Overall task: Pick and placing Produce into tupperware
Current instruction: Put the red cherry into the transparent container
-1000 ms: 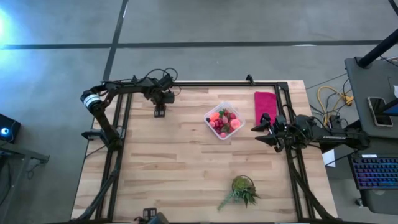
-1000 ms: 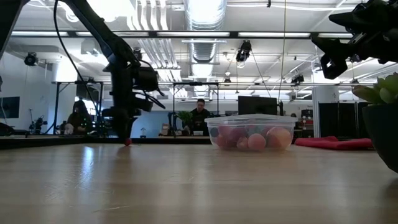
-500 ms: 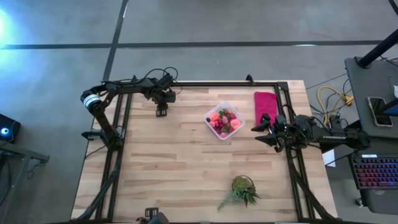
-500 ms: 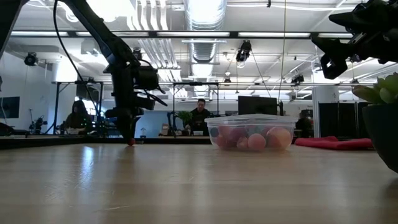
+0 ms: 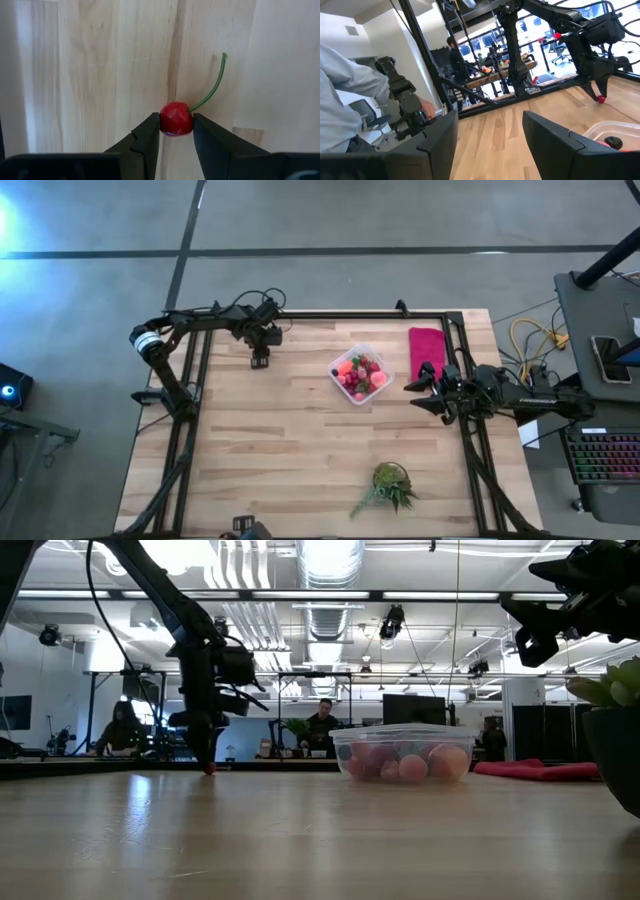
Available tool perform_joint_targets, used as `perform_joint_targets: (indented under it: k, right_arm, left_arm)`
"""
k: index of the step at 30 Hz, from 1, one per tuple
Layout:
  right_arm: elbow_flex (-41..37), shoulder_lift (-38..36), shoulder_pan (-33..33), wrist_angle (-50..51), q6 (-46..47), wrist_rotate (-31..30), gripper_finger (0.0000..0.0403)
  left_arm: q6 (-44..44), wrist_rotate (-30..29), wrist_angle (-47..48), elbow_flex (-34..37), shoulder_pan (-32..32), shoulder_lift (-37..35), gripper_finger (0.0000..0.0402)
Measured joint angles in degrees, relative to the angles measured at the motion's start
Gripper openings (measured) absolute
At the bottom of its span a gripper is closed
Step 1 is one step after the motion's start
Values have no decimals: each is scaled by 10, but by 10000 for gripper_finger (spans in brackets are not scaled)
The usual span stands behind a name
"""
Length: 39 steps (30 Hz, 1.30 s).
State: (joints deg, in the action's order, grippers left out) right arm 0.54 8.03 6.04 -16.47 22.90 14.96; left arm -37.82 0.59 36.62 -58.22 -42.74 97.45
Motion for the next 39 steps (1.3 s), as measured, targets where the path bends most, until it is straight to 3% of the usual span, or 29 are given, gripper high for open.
perform_joint_targets:
  k: [8,18,25,31,36,39]
  right_arm:
    - [0,0,0,0,0,0,215]
    - [0,0,0,0,0,0,215]
    - [0,0,0,0,0,0,215]
    - [0,0,0,0,0,0,215]
    - [0,0,0,0,0,0,215]
    - [0,0,0,0,0,0,215]
  left_arm:
    - [30,25,29,-37,25,-35,95]
    - [54,74,2,-164,131,-82,95]
    - [108,103,-134,-202,218,-42,95]
    - [131,114,-151,-233,271,39,95]
    - [173,59,-139,-278,284,113,95]
    - [236,-26,-108,-308,282,155,100]
